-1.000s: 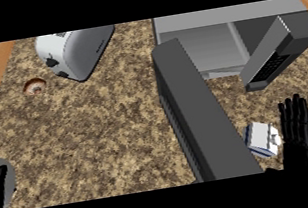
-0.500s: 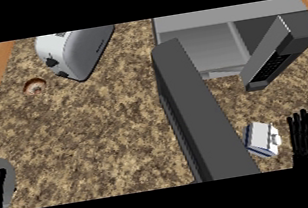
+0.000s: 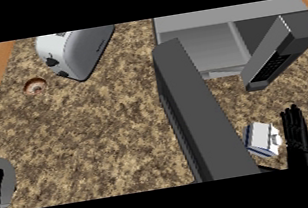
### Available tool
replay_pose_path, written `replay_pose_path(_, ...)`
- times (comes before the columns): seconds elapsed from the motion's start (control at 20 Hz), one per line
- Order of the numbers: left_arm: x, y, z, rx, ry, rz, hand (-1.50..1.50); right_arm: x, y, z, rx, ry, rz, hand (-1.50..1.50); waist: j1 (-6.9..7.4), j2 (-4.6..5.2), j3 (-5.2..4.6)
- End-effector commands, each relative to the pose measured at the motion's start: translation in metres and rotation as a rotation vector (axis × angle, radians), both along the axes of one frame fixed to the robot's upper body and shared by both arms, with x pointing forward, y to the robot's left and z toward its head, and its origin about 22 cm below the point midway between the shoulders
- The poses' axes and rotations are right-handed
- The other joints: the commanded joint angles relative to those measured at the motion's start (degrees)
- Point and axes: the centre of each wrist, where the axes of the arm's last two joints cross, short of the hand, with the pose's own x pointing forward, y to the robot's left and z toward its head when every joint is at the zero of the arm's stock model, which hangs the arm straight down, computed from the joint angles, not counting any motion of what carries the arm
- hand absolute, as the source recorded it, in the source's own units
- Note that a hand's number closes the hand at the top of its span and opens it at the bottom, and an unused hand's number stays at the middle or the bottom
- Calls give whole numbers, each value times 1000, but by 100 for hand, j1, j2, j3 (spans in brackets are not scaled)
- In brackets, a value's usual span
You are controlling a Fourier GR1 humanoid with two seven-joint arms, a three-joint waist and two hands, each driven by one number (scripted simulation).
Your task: Pick up the milk, place it into the microwave and close the microwave
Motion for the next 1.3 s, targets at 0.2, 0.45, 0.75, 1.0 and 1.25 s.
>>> replay_pose_path(0.2, -7, 5, -2, 7, 12, 14, -150, 9, -24, -17, -35, 27, -67, -150, 0, -2, -1)
replay_pose_path(0.45, -5, -2, -1, 9, 13, 6, -150, 6, -39, -46, -90, 107, -185, -150, 6, 2, 1)
replay_pose_path(0.75, -2, 1, -3, -4, 7, -1, -150, 3, -61, -68, -59, 110, -163, -150, 10, 3, 2)
replay_pose_path(1.0, -8, 0, -11, -13, 9, -17, -150, -6, -60, -76, 111, 108, 143, -150, 68, -1, 6)
replay_pose_path(1.25, 0, 8, -8, -10, 11, 22, -150, 6, -41, -77, 193, -20, 300, 150, 5, 0, 2)
